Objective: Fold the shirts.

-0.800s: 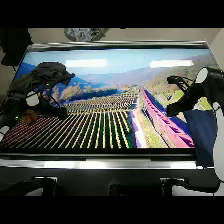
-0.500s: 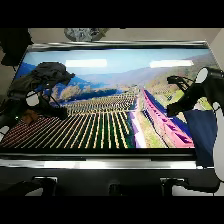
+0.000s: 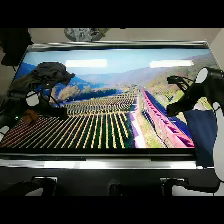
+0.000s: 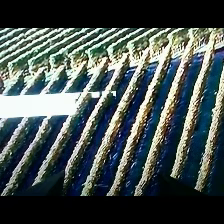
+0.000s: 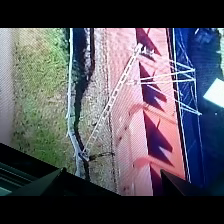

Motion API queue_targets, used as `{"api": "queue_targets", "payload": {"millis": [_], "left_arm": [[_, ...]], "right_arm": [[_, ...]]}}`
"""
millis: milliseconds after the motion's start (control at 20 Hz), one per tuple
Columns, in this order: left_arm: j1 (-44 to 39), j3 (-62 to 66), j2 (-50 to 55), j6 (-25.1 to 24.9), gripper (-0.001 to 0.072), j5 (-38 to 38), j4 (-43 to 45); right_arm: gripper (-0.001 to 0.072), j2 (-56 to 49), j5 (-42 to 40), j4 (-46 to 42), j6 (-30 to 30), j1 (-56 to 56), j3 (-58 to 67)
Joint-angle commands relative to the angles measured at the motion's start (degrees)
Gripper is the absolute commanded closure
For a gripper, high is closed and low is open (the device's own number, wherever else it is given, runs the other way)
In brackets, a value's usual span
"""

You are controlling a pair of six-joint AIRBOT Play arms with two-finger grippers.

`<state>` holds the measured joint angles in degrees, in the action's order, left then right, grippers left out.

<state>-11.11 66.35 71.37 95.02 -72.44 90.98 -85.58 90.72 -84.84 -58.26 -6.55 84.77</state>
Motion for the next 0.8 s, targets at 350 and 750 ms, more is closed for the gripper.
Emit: {"api": "queue_targets", "payload": {"millis": [350, 750], "left_arm": [[-0.02, -0.07, 2.14, 0.20, 0.0006, 9.75, 0.28], [2.99, 5.90, 11.37, 2.34, 0.0005, 29.77, -1.05]], "right_arm": [[0.0032, -0.02, -4.83, 0.09, 0.22, 0.02, -0.02], [0.0033, -0.07, -19.04, 0.17, 0.17, 0.02, -0.02]]}}
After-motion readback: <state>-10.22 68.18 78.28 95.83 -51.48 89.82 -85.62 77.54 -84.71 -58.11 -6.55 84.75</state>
